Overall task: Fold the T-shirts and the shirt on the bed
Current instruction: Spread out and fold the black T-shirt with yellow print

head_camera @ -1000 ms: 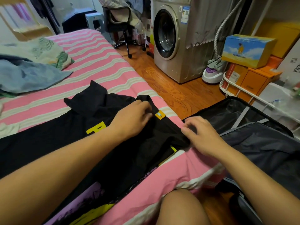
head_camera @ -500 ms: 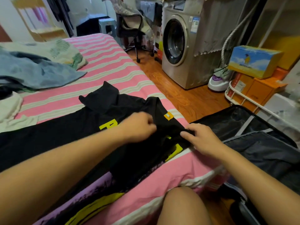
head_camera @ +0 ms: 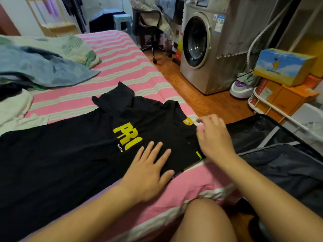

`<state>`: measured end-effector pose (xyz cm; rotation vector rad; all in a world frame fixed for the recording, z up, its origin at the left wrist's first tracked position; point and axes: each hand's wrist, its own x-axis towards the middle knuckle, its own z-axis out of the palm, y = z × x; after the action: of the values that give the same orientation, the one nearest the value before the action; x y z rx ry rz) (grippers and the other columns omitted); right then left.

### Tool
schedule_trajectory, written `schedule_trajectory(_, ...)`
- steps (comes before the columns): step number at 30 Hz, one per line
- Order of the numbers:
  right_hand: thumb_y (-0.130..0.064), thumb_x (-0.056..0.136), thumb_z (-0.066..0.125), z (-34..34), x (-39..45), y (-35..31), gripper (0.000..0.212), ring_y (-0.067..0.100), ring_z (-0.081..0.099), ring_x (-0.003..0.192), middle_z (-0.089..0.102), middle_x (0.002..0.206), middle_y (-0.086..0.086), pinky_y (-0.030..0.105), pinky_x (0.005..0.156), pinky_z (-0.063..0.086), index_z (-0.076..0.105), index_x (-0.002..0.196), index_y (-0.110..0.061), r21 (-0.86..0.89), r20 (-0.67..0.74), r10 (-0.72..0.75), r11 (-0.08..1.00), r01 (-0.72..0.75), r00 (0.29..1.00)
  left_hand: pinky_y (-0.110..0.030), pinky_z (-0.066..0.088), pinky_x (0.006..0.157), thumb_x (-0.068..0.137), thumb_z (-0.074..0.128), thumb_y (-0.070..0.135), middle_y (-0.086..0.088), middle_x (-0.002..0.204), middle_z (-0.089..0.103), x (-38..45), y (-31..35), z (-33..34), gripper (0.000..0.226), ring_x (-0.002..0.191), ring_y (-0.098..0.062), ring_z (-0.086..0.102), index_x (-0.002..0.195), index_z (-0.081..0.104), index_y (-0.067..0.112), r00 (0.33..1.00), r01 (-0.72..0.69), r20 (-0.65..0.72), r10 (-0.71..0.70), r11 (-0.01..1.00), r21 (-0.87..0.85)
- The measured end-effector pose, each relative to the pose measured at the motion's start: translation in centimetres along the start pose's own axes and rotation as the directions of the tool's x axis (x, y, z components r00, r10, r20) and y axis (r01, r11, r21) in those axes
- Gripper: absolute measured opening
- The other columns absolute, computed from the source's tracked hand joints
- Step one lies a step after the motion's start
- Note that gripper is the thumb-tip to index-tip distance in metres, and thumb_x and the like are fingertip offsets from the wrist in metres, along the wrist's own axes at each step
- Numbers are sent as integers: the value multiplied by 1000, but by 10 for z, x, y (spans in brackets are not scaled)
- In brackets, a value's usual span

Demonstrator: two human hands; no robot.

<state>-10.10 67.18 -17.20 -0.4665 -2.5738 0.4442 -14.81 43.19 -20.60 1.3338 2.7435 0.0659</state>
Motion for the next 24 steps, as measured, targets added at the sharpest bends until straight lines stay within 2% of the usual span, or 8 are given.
schedule_trajectory(3, -47, 98, 26, 27, 10, -45, 60, 26, 33, 145, 41, 156, 3, 45, 121, 26, 48, 147, -21, 50, 311, -393, 916, 398, 865, -49, -9, 125, 97, 7, 71, -3, 170, -11, 2, 11, 9, 74, 155, -25, -21, 161, -2, 36, 998, 25, 66, -25, 1000, 8)
schedule_trajectory(5, -61, 91, -2, 42, 22, -49, 79, 23, 1, 156, 9, 169, -1, 45, 126, 2, 16, 160, -29, -158, 617, -334, 835, 528, 712, -46, -10, 126, 98, 15, 72, -1, 170, -8, 2, 2, -5, 74, 155, -22, -18, 162, 5, 35, 993, -17, 114, 24, 998, -63)
schedule_trajectory(7, -63, 93, -7, 44, 36, -33, 75, 29, -12, 155, -3, 169, 0, 51, 123, -8, 2, 160, -32, -390, 669, -213, 715, 580, 712, -39, -2, 127, 99, 21, 69, 3, 171, 4, -4, -27, -24, 70, 157, -17, -6, 161, 16, 37, 993, -36, 107, 55, 984, -173)
schedule_trajectory(9, -54, 103, 14, 43, 52, -26, 62, 39, -1, 154, 12, 168, 7, 58, 121, -4, 27, 158, -28, -529, 576, -188, 656, 538, 795, -40, 9, 128, 96, 15, 73, 4, 168, 20, -16, -75, -35, 73, 156, -17, 8, 158, 29, 37, 1000, 21, -18, -25, 976, -218)
schedule_trajectory(12, -39, 99, 46, 56, 79, -54, 39, 43, 42, 133, 56, 139, 18, 59, 113, 24, 72, 113, -14, -503, 355, -355, 707, 497, 865, -40, 16, 126, 95, 18, 70, -1, 164, 31, -28, -165, -36, 74, 154, -23, 19, 156, 36, 33, 949, 254, -143, -280, 950, -181)
schedule_trajectory(17, -32, 99, 43, 113, 160, -130, 36, 40, 50, 116, 59, 125, 17, 45, 95, 41, 61, 120, -8, -339, 391, -288, 838, 428, 874, -42, 20, 125, 99, 19, 62, -10, 166, 23, -36, -299, -34, 70, 152, -28, 21, 161, 23, 28, 804, 580, -101, -586, 810, -83)
schedule_trajectory(20, -28, 100, 46, 155, 214, -163, 36, 42, 48, 124, 55, 135, 20, 45, 102, 42, 53, 130, -8, -203, 467, -175, 933, 297, 867, -43, 7, 127, 91, -11, 72, -2, 171, 3, -52, -327, -3, 77, 157, -21, -1, 161, 2, 42, 778, 626, -40, -627, 779, -33)
schedule_trajectory(24, -35, 101, 51, 196, 274, -188, 63, 39, 43, 136, 40, 155, 18, 43, 109, 39, 30, 155, -10, -53, 554, 35, 999, -6, 832, -41, 0, 127, 92, -9, 66, 2, 171, 2, -51, -329, 15, 72, 157, -15, -8, 160, -1, 44, 760, 637, -110, -641, 767, -69)
